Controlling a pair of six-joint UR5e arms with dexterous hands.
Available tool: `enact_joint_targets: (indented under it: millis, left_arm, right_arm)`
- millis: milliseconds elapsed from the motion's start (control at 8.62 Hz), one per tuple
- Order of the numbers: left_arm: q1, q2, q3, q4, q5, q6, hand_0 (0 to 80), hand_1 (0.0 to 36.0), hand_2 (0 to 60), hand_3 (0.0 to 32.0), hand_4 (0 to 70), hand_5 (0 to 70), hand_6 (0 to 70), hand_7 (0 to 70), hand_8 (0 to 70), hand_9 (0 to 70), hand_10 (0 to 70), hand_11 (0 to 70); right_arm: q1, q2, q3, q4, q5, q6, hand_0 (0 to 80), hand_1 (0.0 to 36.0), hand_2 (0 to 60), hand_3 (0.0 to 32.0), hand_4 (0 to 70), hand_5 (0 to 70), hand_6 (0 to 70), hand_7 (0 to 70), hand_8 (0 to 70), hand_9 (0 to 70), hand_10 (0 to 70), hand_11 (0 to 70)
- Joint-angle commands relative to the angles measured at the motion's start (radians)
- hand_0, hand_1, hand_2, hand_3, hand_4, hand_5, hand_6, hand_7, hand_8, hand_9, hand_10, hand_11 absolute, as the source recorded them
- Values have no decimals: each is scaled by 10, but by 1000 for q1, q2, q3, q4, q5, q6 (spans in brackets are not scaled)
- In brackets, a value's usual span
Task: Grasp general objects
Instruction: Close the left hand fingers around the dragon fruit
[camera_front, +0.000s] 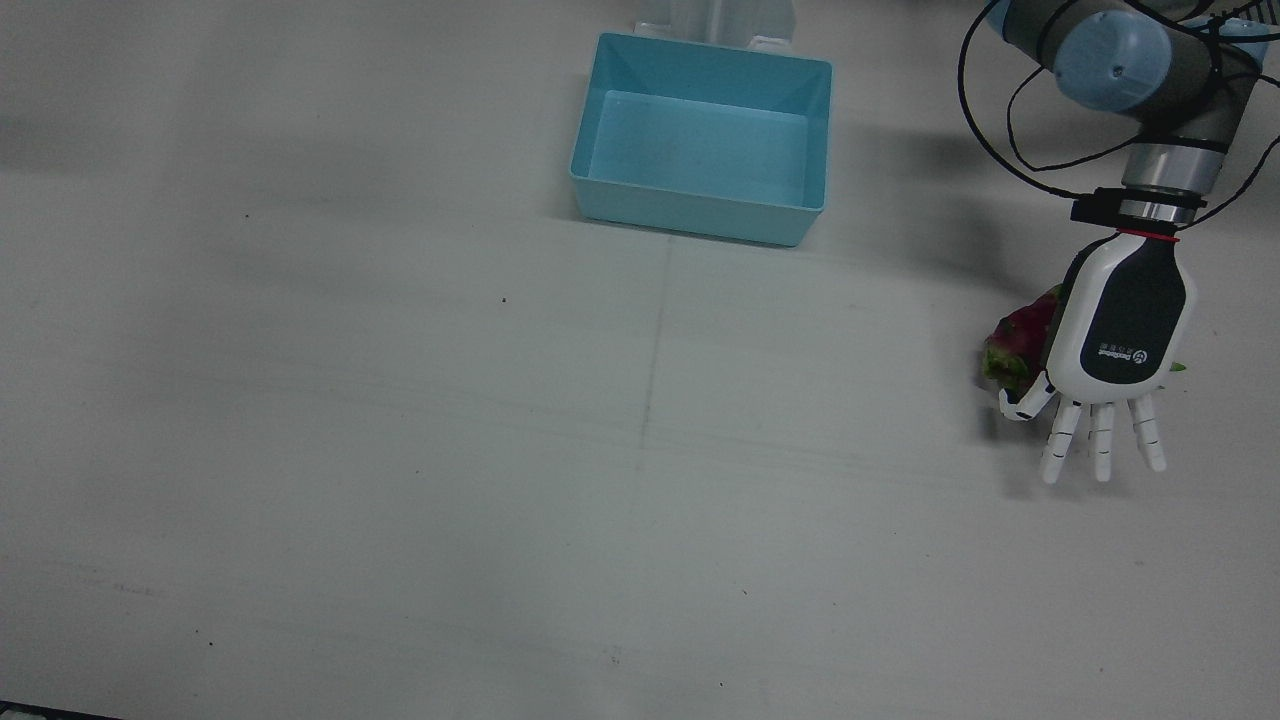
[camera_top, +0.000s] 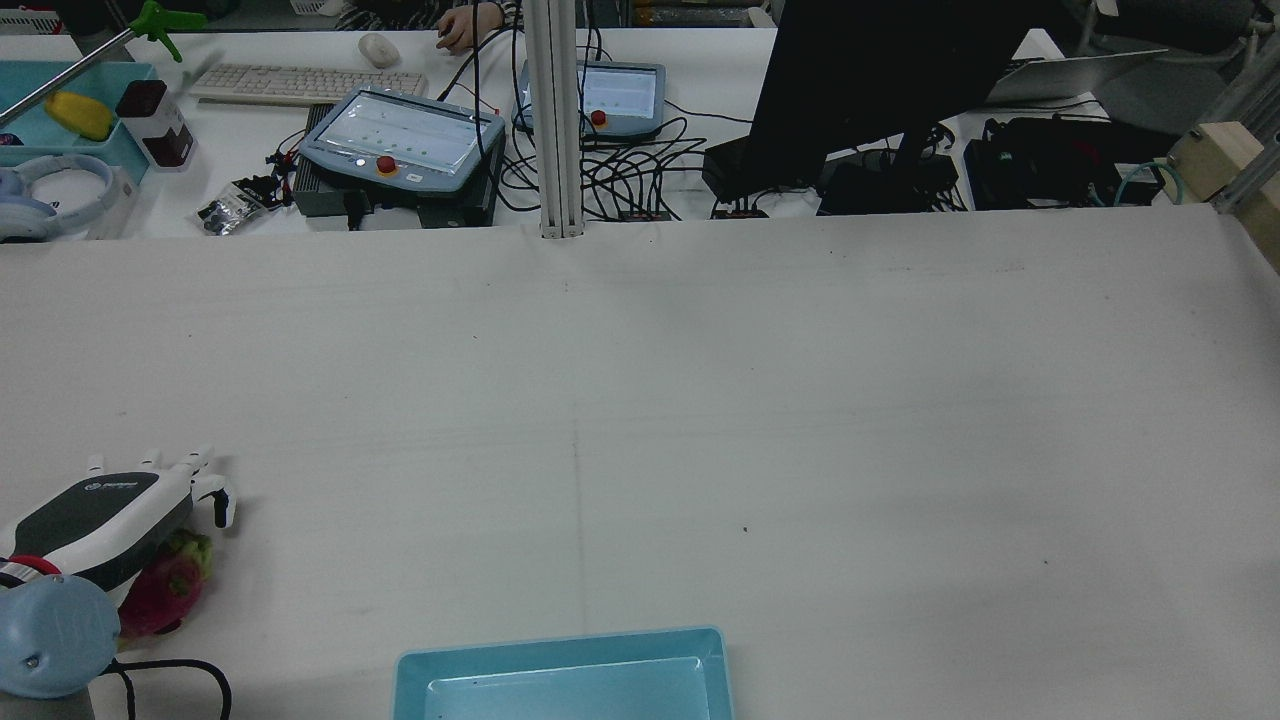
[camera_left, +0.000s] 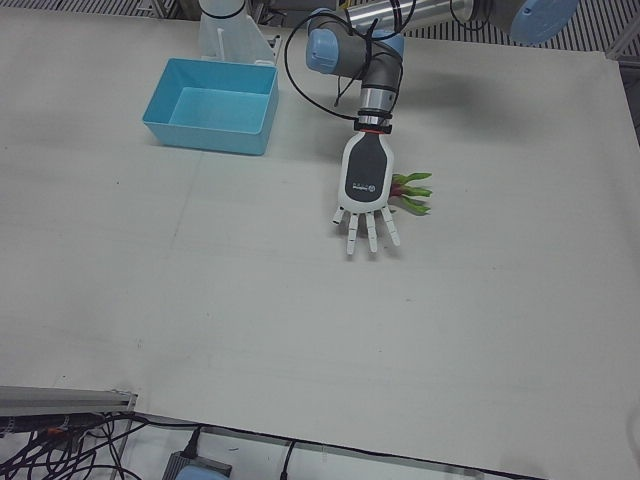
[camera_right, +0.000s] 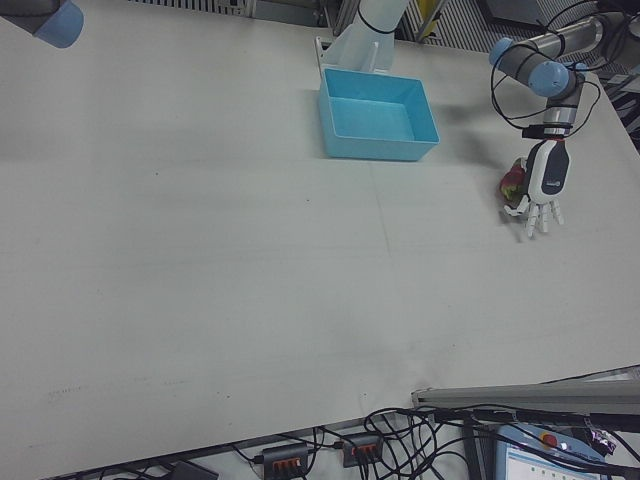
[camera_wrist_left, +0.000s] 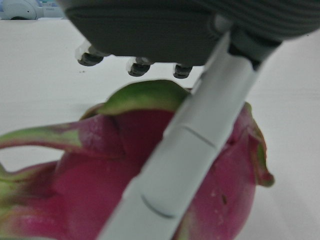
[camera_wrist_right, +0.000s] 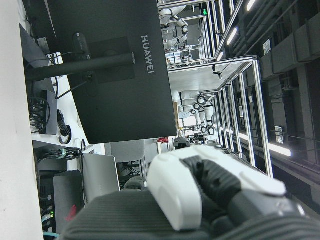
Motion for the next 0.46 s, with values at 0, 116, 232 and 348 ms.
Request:
enact_joint_targets:
  millis: [0, 116, 232, 348]
  left_arm:
    - [42, 0, -7, 36, -60, -26, 800, 289, 0, 320, 0, 518, 0, 50, 50, 0, 0, 9]
    - [42, 0, -13, 43, -64, -26, 800, 288, 0, 320, 0, 505, 0, 47, 51, 0, 0, 10]
    - [45, 0, -16, 54, -85, -26, 800, 292, 0, 320, 0, 480, 0, 42, 56, 0, 0, 25]
    - [53, 0, -14, 56, -97, -26, 800, 296, 0, 320, 0, 503, 0, 52, 65, 0, 5, 41]
  right_arm:
    - [0, 0, 0, 0, 1, 0, 0, 0, 0, 0, 0, 0, 0, 0, 0, 0, 0, 0]
    - [0, 0, 0, 0, -1, 0, 0, 0, 0, 0, 0, 0, 0, 0, 0, 0, 0, 0]
    - [0, 0, 0, 0, -1, 0, 0, 0, 0, 0, 0, 0, 0, 0, 0, 0, 0, 0]
    - [0, 0, 0, -1, -1, 0, 0, 0, 0, 0, 0, 0, 0, 0, 0, 0, 0, 0]
